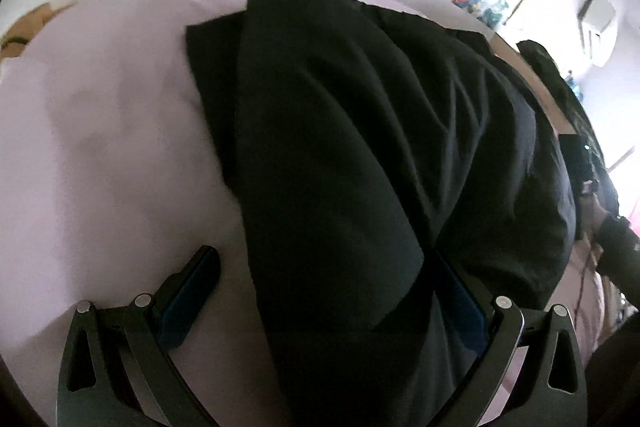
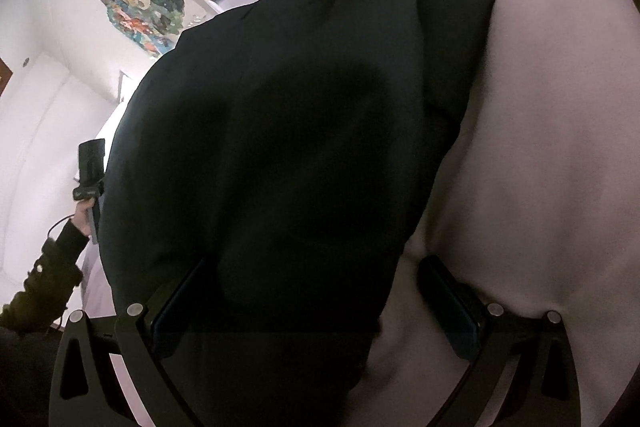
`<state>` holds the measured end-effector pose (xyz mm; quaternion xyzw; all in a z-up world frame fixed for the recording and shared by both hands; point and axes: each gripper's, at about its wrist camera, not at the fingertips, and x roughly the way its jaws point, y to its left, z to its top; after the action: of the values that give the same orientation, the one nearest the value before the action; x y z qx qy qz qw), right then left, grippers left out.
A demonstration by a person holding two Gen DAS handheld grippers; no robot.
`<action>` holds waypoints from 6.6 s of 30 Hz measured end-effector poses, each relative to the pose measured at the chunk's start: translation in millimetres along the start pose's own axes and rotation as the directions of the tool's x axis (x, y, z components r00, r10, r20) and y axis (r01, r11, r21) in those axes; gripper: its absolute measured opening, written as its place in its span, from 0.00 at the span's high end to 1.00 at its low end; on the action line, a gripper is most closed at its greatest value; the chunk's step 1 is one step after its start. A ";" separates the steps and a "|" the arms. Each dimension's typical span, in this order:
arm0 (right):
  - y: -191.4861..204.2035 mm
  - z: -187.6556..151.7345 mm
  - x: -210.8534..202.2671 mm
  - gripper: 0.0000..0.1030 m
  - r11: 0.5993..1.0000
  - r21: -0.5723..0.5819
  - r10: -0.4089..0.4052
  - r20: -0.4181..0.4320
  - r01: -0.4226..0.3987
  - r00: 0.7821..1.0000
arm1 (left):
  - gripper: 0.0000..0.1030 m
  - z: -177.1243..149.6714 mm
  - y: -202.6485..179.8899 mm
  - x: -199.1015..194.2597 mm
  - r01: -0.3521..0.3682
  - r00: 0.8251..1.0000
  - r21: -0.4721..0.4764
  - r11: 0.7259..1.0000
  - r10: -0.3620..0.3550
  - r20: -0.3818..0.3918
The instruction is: Fold large clothes
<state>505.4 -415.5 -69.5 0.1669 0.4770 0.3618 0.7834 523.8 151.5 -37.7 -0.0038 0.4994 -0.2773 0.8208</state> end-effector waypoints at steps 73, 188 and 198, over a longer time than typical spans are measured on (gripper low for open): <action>225.4 -66.6 -83.4 0.78 0.946 -0.009 -0.314 0.224 0.324 0.923 | 0.83 -82.9 -116.5 -121.1 -0.106 0.988 -0.073 0.992 0.113 0.102; 405.7 -368.3 -81.9 0.00 0.749 0.119 -0.560 0.641 0.652 0.525 | 0.01 -361.4 -364.9 -139.5 -0.531 0.627 -0.115 0.839 0.481 0.612; 404.1 -367.9 -79.6 0.00 0.751 0.107 -0.556 0.634 0.651 0.538 | 0.01 -362.6 -356.4 -138.1 -0.529 0.630 -0.152 0.835 0.506 0.589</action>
<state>-1.3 -228.3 45.4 0.0466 0.1868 0.0236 0.9810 17.0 11.5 -5.6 0.0651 0.1837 -0.0226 0.9806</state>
